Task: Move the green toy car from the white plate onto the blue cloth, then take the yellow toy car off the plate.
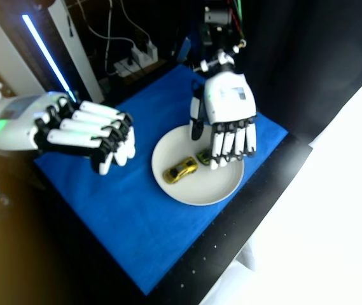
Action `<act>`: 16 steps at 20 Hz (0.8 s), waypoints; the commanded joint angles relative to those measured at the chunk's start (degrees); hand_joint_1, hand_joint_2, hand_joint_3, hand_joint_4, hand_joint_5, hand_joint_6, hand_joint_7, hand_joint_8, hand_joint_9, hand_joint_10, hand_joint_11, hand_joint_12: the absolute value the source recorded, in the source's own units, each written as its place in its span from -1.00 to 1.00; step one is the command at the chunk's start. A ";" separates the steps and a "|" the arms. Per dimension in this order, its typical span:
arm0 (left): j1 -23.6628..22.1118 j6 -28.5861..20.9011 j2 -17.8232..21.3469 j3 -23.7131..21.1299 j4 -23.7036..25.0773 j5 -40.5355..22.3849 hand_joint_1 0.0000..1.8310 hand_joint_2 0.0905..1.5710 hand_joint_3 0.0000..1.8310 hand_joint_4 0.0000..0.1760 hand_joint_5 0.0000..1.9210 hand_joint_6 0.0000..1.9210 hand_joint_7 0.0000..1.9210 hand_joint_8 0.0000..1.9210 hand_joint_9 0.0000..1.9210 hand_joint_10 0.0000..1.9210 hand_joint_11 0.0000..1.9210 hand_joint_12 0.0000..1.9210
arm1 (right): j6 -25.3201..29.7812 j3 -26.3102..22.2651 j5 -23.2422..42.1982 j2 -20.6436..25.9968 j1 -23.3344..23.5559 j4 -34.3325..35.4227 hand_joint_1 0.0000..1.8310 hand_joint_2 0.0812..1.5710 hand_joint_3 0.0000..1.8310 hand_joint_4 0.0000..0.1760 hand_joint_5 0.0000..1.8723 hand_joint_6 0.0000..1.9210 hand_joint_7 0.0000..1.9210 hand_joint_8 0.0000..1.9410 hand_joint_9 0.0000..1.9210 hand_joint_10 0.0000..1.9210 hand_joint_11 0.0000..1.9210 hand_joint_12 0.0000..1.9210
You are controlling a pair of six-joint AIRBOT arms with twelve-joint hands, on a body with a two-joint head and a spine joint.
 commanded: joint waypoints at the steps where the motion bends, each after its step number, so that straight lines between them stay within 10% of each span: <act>1: -0.15 -0.10 -0.49 0.48 -0.25 -5.65 0.04 0.11 -1.00 -1.00 -0.16 -0.98 -0.13 -0.99 -0.45 -0.17 -0.74 0.59 | -0.04 0.13 7.33 0.07 0.59 -0.05 0.16 -0.12 -0.23 -1.00 -0.60 0.32 -0.65 0.16 -0.77 0.40 -0.87 0.93; 16: 0.96 -0.12 -2.39 3.19 -2.02 -4.21 0.16 0.24 -0.98 -1.00 -0.08 -0.95 -0.05 -0.96 -0.39 -0.14 -0.67 0.60 | 0.30 0.12 7.37 0.07 0.59 -0.05 0.14 -0.07 -0.29 -1.00 -0.55 0.24 -0.60 0.06 -0.74 0.35 -0.87 0.94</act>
